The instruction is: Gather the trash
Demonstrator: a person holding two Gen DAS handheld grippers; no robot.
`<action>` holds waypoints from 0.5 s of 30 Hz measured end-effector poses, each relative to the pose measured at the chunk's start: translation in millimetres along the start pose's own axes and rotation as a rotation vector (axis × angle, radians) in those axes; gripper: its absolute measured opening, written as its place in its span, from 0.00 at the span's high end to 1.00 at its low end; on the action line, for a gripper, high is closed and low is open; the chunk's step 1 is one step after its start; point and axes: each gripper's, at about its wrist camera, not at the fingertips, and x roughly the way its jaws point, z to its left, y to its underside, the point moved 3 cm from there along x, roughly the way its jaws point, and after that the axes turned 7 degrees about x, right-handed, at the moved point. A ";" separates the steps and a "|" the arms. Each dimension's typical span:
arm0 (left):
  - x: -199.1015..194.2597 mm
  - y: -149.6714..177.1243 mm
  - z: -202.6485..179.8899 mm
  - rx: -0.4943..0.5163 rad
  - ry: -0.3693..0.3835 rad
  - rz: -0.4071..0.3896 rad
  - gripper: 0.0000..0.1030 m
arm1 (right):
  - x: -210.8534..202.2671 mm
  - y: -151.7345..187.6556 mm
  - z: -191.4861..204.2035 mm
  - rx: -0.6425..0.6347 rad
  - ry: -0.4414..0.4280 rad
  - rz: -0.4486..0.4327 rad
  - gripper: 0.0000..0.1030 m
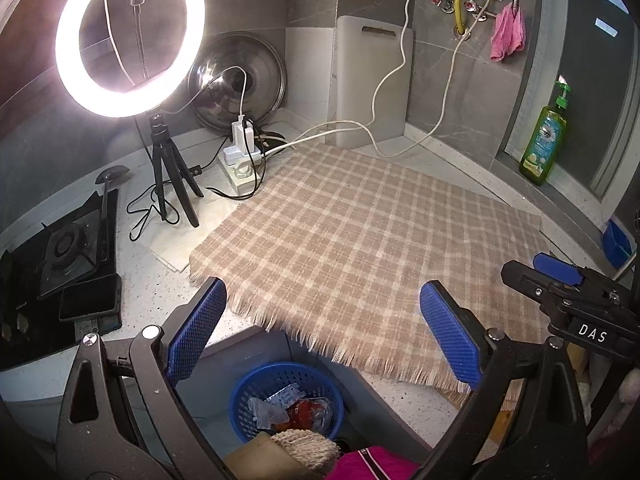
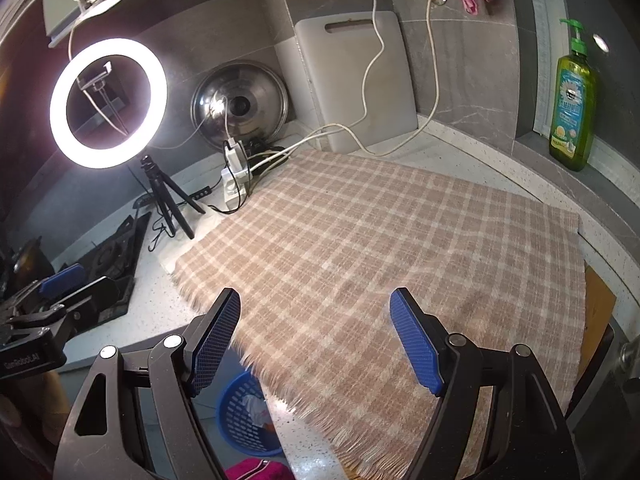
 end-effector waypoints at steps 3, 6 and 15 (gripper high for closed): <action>2.1 -1.6 -2.6 -0.003 0.006 0.001 0.03 | 0.3 0.1 -2.1 0.001 0.006 0.003 0.25; 3.8 -3.4 -6.1 0.000 0.012 0.004 0.03 | 0.2 -1.3 -4.2 0.004 0.009 0.003 0.25; 6.2 -6.7 -12.5 0.015 0.016 0.005 0.03 | -0.7 -0.9 -8.0 0.025 0.012 -0.003 0.25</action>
